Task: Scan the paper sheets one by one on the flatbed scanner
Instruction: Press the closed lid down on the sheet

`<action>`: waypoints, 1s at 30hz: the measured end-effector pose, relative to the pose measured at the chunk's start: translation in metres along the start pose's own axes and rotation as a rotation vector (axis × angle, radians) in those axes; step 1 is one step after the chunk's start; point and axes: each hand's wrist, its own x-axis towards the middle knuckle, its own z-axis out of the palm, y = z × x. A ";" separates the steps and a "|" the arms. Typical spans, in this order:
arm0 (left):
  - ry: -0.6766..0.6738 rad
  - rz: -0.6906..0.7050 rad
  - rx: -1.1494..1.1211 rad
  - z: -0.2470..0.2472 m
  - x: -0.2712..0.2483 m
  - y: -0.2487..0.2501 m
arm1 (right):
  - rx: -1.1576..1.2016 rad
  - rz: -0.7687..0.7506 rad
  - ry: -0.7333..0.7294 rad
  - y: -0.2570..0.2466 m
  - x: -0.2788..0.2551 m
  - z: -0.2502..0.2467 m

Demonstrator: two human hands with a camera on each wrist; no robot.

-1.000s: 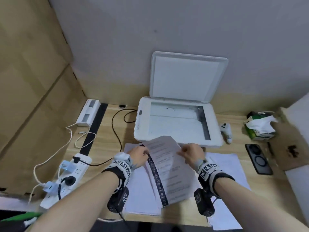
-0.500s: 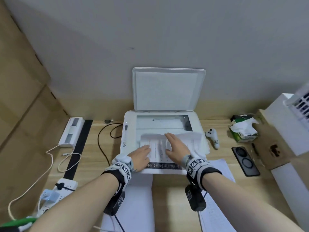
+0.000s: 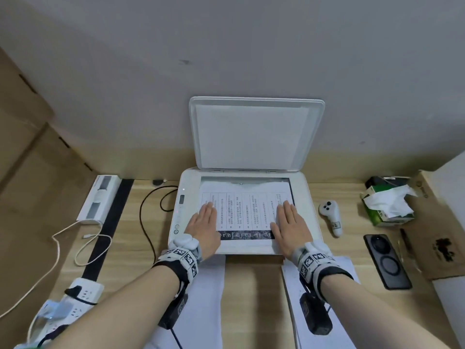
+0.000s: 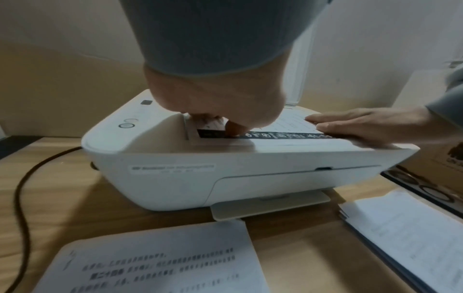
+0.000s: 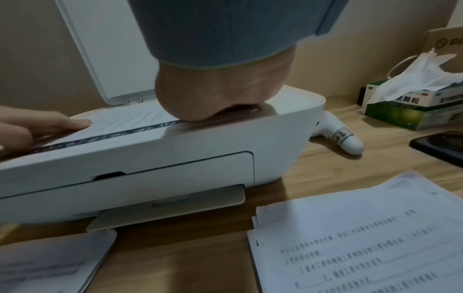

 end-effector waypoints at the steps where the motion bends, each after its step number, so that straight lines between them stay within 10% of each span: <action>1: 0.019 -0.012 -0.037 0.000 0.007 0.002 | 0.030 0.022 0.000 -0.001 0.004 0.002; 22: 0.183 -0.010 0.007 0.030 0.021 -0.001 | 0.093 0.088 0.041 -0.005 0.006 0.008; 28: 0.102 -0.016 -0.206 -0.045 0.040 -0.004 | 0.071 0.017 0.073 0.000 0.020 -0.047; 30: 0.269 -0.063 -0.367 -0.097 0.058 -0.011 | 0.100 0.014 0.143 -0.001 0.037 -0.080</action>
